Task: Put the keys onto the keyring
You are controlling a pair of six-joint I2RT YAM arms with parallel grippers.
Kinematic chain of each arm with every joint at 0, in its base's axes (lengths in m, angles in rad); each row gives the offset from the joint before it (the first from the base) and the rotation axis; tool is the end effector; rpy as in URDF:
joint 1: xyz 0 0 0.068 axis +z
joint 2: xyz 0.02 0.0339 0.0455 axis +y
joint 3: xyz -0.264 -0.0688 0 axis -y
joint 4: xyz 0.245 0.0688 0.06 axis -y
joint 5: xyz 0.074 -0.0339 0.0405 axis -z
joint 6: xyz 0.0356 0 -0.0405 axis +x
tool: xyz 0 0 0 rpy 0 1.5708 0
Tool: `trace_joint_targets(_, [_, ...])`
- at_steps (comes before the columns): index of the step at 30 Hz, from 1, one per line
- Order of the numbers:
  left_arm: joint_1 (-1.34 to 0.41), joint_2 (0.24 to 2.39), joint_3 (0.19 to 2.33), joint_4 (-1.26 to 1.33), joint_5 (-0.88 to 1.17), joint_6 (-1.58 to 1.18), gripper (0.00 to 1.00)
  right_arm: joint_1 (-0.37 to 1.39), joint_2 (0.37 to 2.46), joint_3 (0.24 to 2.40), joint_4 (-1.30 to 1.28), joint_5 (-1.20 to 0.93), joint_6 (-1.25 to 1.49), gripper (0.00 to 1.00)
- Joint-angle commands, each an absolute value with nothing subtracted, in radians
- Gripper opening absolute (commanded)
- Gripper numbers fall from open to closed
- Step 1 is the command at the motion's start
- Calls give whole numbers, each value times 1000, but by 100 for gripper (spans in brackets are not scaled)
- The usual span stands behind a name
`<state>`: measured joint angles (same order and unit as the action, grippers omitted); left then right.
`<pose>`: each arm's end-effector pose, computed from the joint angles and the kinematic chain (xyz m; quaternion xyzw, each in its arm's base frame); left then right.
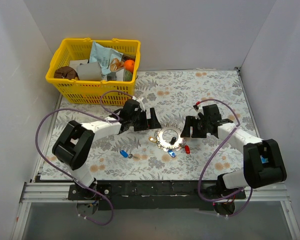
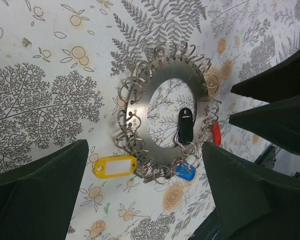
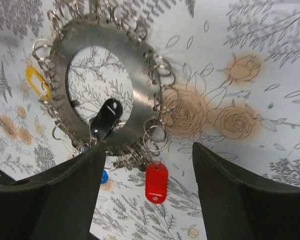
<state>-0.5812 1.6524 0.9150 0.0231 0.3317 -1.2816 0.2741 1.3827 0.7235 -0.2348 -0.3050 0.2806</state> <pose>0.2816 -0.1989 0.1858 -0.2434 0.8663 -0.4183 0.1239 0.2557 0.0830 0.1861 -0.0474 0.9325 0.2277 0.2763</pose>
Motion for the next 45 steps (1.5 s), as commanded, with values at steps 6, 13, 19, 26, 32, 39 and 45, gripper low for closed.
trace_joint_targets(6, [-601, 1739, 994, -34, 393, -1307, 98, 299, 1427, 632, -118, -408, 313, 74])
trace_joint_targets(13, [-609, 1763, 988, -40, 423, -1310, 98, 337, 1511, 661, -83, -411, 328, 74])
trace_joint_targets(19, [-611, 1727, 959, -34, 419, -1325, 98, 377, 1586, 724, -48, -422, 347, 73])
trace_joint_targets(26, [-611, 1643, 951, -72, 286, -1295, 98, 396, 1641, 837, -84, -361, 348, 72])
trace_joint_targets(32, [-609, 1545, 959, -153, 124, -1217, 98, 397, 1536, 836, -106, -204, 342, 75])
trace_joint_targets(39, [-611, 1463, 945, -138, 74, -1170, 98, 397, 1445, 848, -97, -212, 301, 75])
trace_joint_targets(45, [-611, 1470, 950, -138, 78, -1154, 98, 405, 1456, 882, -117, -242, 275, 74])
